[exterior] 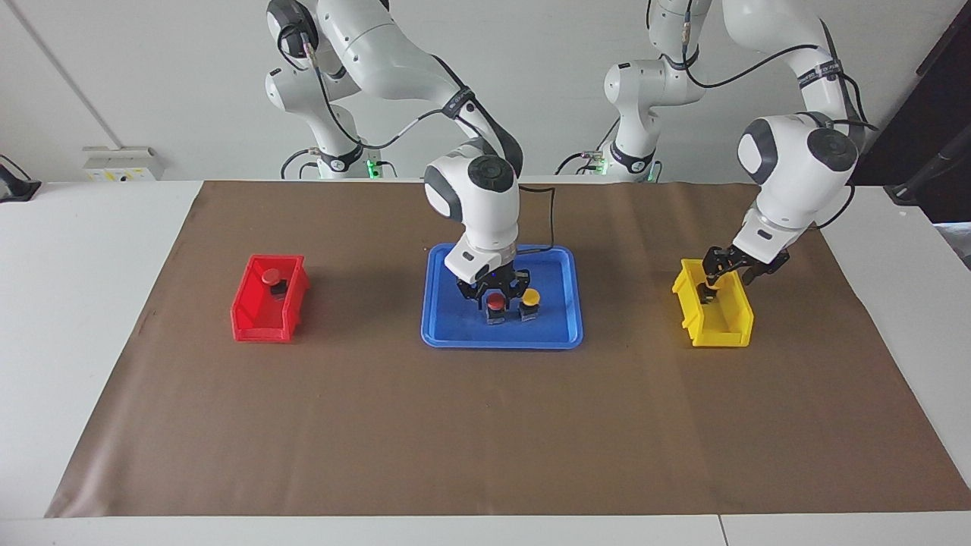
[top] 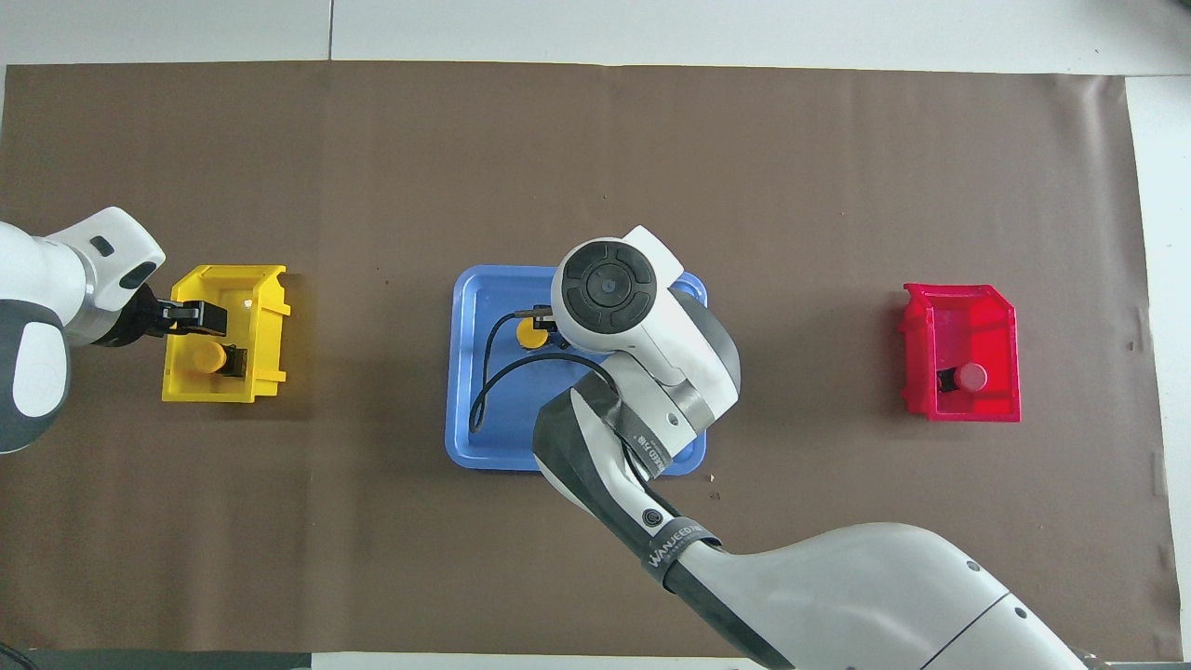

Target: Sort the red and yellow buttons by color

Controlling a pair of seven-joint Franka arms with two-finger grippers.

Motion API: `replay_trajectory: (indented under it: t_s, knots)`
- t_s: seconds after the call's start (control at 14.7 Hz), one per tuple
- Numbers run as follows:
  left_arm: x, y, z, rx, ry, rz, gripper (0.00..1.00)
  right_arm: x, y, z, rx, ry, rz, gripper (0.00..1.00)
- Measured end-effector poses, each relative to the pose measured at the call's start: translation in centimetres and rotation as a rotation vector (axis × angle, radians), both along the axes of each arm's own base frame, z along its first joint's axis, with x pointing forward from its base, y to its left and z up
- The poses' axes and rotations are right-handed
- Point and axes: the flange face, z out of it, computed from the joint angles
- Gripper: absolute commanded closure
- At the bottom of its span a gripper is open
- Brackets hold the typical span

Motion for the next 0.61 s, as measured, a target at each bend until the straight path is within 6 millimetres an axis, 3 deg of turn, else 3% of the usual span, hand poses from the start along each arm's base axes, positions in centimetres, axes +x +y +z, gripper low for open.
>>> replay_trajectory:
  t_s: [0.2,0.34,0.48,0.54,0.61]
  knots:
    - [1.1,-0.7,7.9,0.001,-0.008,-0.010,0.00,1.1,-0.7,2.6,-0.026,0.017,-0.011,0.90]
    - [0.7,-2.0,13.9,0.002,0.015,-0.031,0.00,3.0,-3.8,6.7,-0.057,0.040,0.026,0.90]
    - [-0.3,-3.7,18.6,-0.003,0.029,-0.057,0.00,5.1,-11.7,11.2,-0.083,0.058,0.105,0.90]
    - [-0.4,-4.9,19.6,-0.015,0.012,-0.055,0.00,5.7,-17.2,13.1,-0.084,0.065,0.145,0.90]
    - [-0.2,-6.4,19.2,-0.027,-0.008,-0.035,0.00,5.7,-22.9,14.4,-0.068,0.073,0.177,0.90]
